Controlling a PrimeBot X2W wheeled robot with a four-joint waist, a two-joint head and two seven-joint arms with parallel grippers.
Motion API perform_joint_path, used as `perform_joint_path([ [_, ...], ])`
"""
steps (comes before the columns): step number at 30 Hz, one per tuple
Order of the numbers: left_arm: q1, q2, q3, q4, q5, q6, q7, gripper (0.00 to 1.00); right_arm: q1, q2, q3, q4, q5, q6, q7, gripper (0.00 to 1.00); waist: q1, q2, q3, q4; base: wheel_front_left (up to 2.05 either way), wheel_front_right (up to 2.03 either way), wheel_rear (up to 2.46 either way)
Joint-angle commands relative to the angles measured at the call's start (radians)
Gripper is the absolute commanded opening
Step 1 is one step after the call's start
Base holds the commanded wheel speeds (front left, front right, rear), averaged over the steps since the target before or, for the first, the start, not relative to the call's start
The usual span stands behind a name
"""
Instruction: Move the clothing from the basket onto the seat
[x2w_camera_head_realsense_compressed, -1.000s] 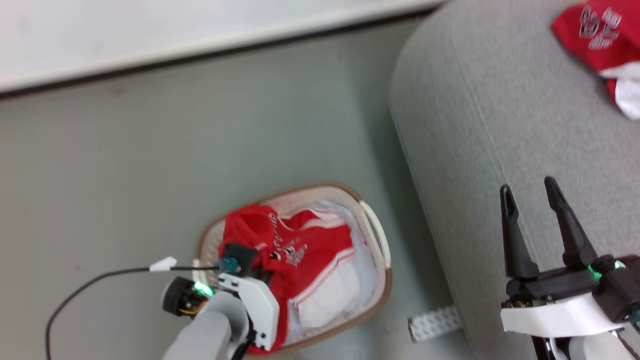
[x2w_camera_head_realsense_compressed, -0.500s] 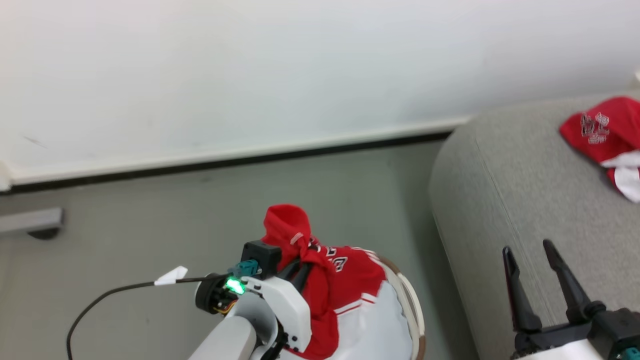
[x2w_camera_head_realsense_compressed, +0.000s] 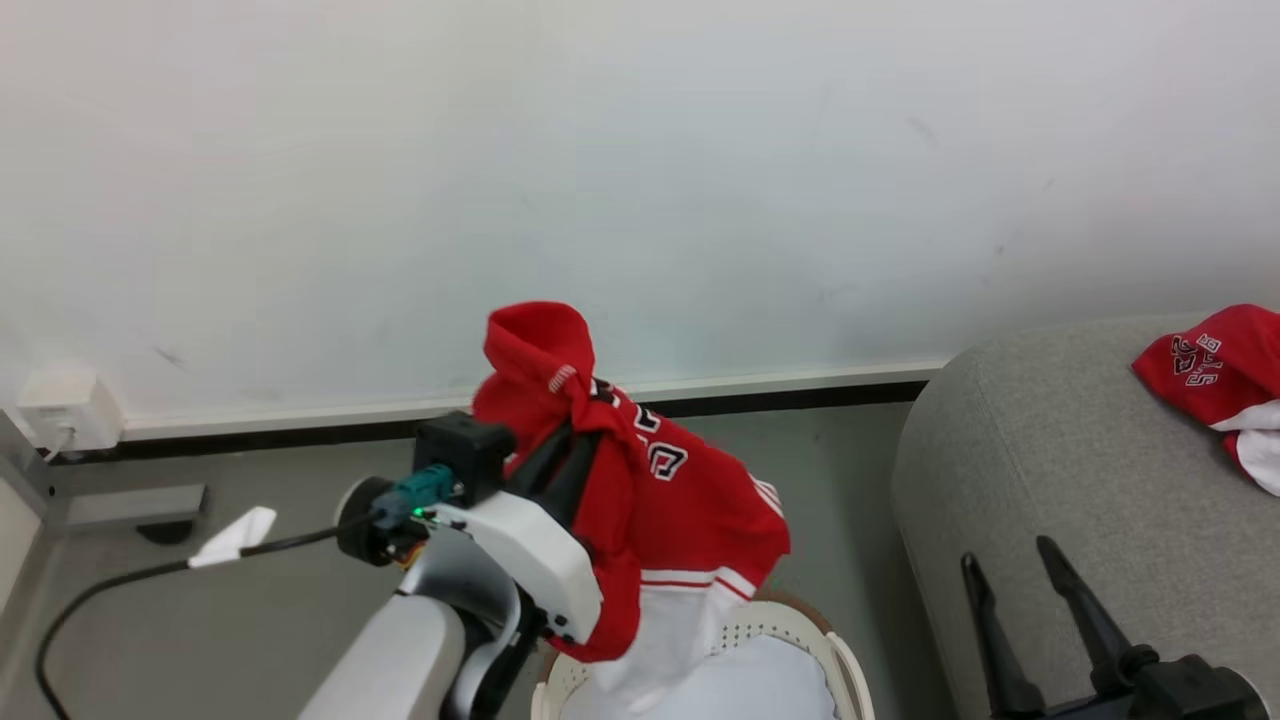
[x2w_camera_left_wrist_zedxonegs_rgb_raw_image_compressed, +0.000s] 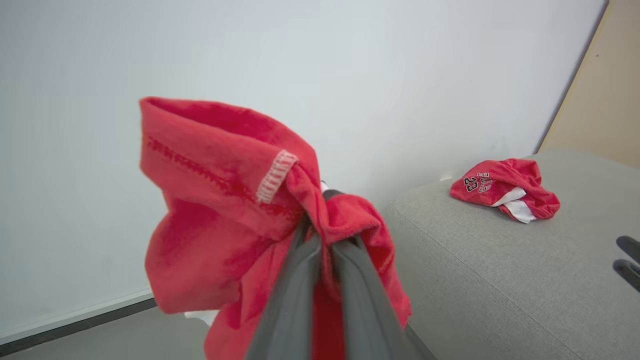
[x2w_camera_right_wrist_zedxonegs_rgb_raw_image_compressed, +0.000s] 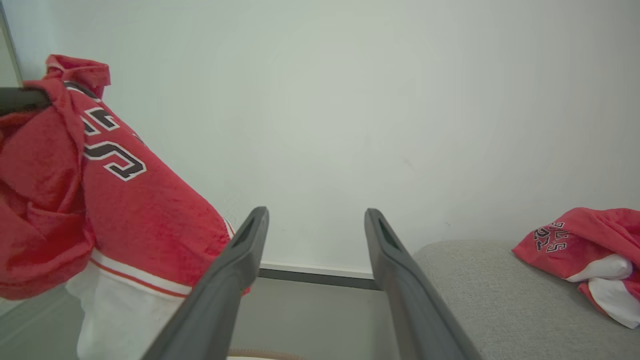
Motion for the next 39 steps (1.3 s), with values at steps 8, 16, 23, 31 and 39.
perform_joint_path([
  [8, -0.021, 0.053, 0.050, -0.138, -0.018, 0.029, 0.021, 0.00, 0.010, -0.012, 0.077, 0.010, 0.011, -0.002, 0.001, 1.00, 0.0003, 0.0000, -0.036, -0.014, 0.00, 0.00, 0.00],
  [16, -0.021, 0.085, 0.036, -0.221, -0.015, 0.004, 0.033, 0.00, -0.127, -0.149, 0.274, -0.035, 0.066, -0.002, 0.001, 1.00, 0.0003, 0.0000, -0.032, -0.031, 0.00, 0.00, 0.00],
  [23, -0.014, 0.067, -0.017, -0.227, -0.013, -0.024, 0.030, 0.00, -0.363, -0.337, 0.561, -0.019, 0.195, -0.002, 0.008, 1.00, 0.0003, 0.0000, -0.033, -0.022, 0.00, 0.00, 0.00],
  [31, -0.017, 0.035, -0.084, -0.206, -0.012, -0.052, 0.027, 0.00, -0.631, -0.427, 0.890, 0.048, 0.397, -0.002, 0.047, 1.00, 0.0003, 0.0000, -0.038, 0.013, 0.00, 0.00, 0.00],
  [39, -0.042, -0.001, -0.145, -0.188, -0.033, -0.085, 0.017, 0.00, -0.800, -0.386, 1.125, 0.130, 0.593, -0.002, 0.057, 1.00, 0.0003, 0.0000, -0.047, 0.057, 0.00, 0.00, 0.00],
])
